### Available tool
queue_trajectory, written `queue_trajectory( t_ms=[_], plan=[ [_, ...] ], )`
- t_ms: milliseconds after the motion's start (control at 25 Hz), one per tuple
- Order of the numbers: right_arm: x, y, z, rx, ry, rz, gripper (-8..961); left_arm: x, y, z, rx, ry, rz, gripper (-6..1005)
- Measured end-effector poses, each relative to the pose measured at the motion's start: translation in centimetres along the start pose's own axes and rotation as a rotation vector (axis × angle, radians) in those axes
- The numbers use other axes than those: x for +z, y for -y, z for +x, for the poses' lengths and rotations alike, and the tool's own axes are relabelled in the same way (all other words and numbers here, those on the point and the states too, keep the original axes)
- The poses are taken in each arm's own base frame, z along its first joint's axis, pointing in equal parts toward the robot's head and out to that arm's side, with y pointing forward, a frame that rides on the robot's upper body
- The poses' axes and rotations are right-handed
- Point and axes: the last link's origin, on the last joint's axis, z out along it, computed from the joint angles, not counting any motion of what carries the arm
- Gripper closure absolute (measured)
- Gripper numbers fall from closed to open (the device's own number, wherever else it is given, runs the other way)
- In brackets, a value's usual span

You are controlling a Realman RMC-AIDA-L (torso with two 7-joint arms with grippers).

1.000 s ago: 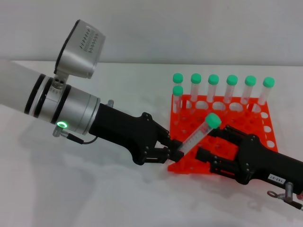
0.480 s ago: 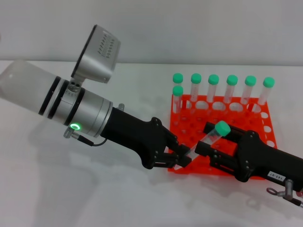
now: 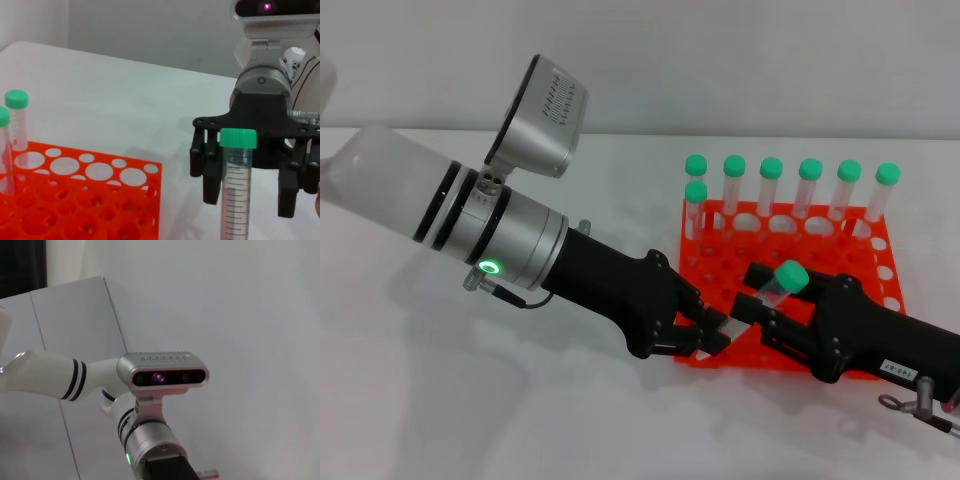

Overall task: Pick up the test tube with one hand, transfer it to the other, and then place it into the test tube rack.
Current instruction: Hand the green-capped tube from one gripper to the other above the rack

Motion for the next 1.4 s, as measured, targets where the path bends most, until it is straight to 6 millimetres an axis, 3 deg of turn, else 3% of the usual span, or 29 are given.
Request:
queue_trajectory(
  t_ms=[120, 760, 1000, 1240, 1400],
  plan=[
    [0.05, 0.06, 0.09, 0.001, -0.007, 0.003, 539, 0.01, 0.01, 0.02, 0.0, 0.0, 0.0, 811],
    [-0.24, 0.24, 0.41, 0.004, -0.02, 0.025, 635, 0.0, 0.01, -0.04, -0.002, 0.0, 0.002, 811],
    [-0.24, 0.24, 0.42, 0.003, -0.02, 0.025, 748, -0.02, -0.03, -0.12, -0.014, -0.001, 0.002, 811],
    [-0.28, 0.24, 0.45, 0.002, -0.021, 0.026, 746, -0.28, 0.01, -0.26, -0.026, -0.016, 0.013, 811],
    [-0.29, 0.26, 0.48, 0.003, -0.022, 0.028, 745, -0.58, 0.06, -0.39, -0.049, -0.045, 0.029, 609]
  ],
)
